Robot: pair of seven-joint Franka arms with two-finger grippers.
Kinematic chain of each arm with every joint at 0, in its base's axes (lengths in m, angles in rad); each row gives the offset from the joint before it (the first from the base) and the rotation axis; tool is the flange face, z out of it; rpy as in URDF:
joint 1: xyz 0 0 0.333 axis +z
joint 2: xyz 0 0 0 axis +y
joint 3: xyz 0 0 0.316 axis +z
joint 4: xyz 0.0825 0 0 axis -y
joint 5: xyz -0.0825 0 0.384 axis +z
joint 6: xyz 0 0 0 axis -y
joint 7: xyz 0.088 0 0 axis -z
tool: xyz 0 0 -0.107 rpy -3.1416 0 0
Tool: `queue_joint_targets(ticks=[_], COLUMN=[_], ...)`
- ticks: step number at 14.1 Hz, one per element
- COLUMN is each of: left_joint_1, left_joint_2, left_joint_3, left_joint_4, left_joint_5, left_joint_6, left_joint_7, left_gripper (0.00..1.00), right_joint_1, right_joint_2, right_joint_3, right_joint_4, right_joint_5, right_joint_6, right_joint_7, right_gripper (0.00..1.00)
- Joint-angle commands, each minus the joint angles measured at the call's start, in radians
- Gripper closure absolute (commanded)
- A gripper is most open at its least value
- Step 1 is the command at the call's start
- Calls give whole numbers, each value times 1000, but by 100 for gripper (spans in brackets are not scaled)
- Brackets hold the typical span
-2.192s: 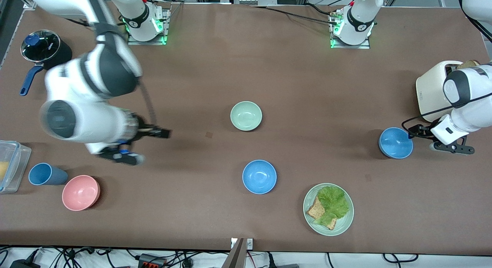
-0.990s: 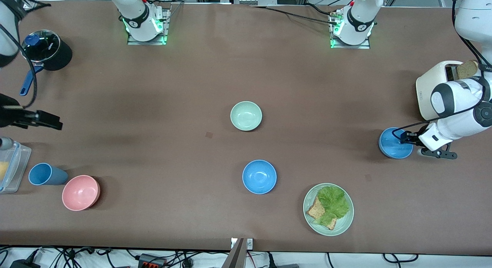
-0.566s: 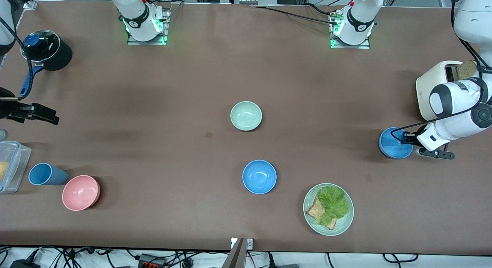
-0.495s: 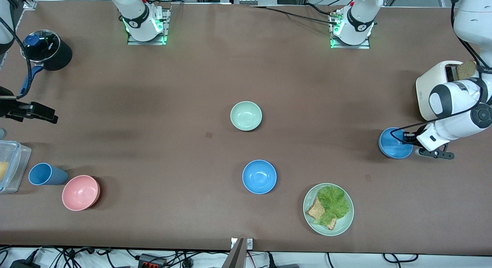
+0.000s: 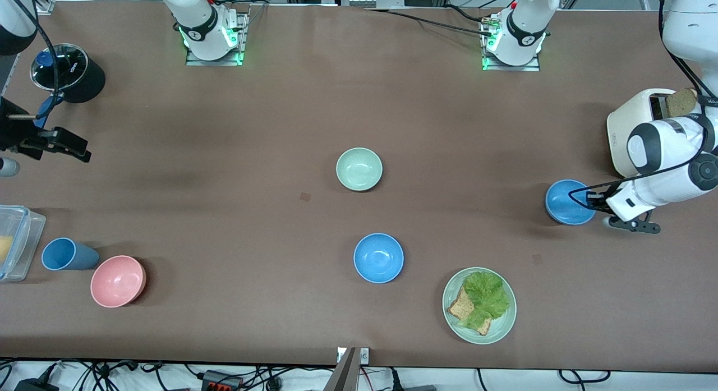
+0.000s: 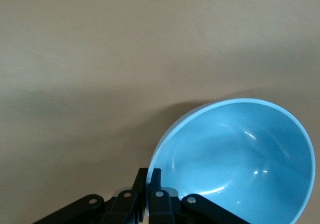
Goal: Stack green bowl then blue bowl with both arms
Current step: 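Lift the blue bowl with the left gripper and carry it over the green bowl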
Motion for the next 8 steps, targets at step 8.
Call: queue_joint_targets(ticks=[8], left_joint_1=[12], left_joint_2=[-166], left_joint_3=[-300], left_joint_4=[62], left_joint_5=[-123], left_joint_6=[-349], left_joint_7=[-205], left_gripper=[100], right_joint_1=[-2], right_joint_2=[-32], right_joint_3=[-1], right_joint_4=[-52], right_joint_5=[14], right_joint_6=[4], right_joint_7=[-17], right_gripper=[0])
